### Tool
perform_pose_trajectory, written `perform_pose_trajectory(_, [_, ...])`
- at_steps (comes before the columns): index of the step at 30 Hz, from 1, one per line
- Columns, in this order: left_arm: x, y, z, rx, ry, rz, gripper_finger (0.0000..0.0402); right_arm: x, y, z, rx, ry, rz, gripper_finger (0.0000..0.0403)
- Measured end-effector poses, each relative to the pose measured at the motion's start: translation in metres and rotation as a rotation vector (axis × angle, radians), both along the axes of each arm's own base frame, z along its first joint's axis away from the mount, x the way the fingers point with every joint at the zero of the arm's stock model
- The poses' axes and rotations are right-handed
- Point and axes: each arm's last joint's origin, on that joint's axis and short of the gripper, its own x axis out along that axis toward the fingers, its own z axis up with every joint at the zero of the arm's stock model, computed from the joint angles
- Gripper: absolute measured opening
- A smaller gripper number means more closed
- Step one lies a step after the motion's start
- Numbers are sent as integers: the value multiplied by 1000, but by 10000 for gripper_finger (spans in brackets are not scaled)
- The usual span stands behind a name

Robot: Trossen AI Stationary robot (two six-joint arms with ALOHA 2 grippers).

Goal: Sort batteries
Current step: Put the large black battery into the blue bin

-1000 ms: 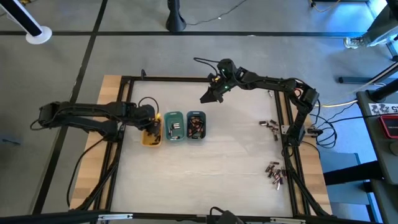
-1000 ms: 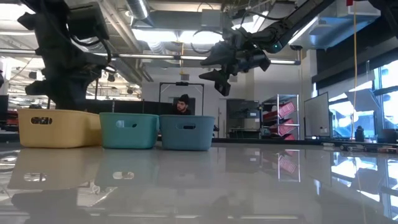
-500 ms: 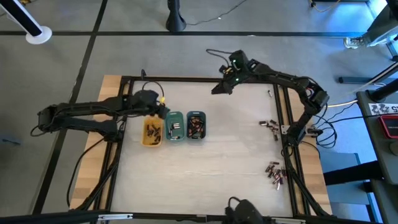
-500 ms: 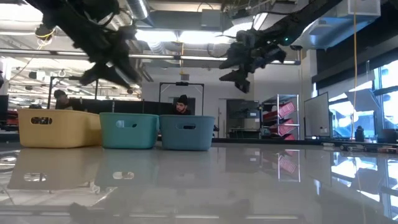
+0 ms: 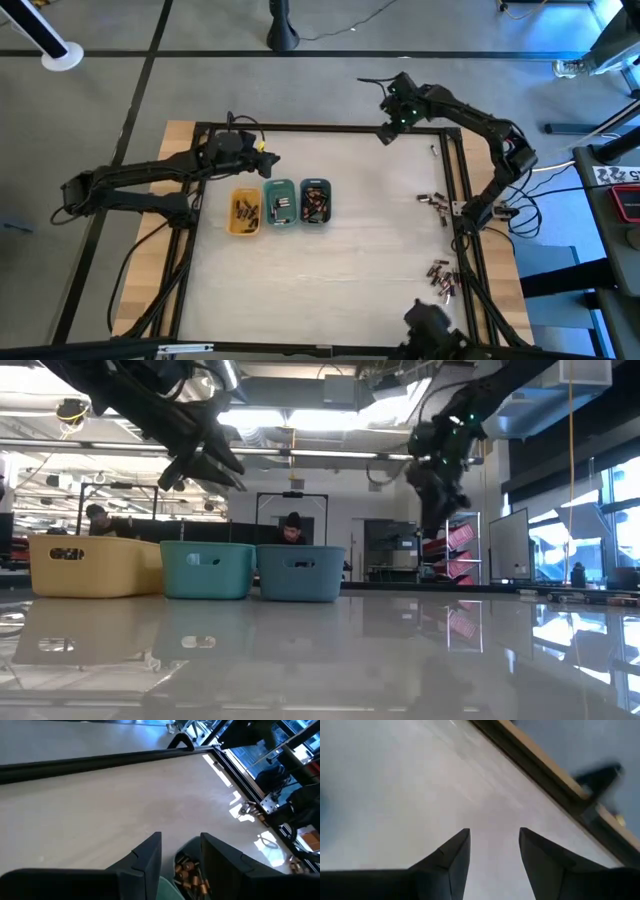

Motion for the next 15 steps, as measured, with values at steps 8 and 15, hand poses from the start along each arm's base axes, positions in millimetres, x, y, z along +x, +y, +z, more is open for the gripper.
perform_pose_trajectory(8, [-1, 2, 0, 7, 0, 0, 125, -59, -38, -39, 117, 327, -313, 170])
perform_pose_trajectory(15, [-1, 2, 0, 7, 1, 0, 125, -77, -56, -66, 184, 416, -325, 170])
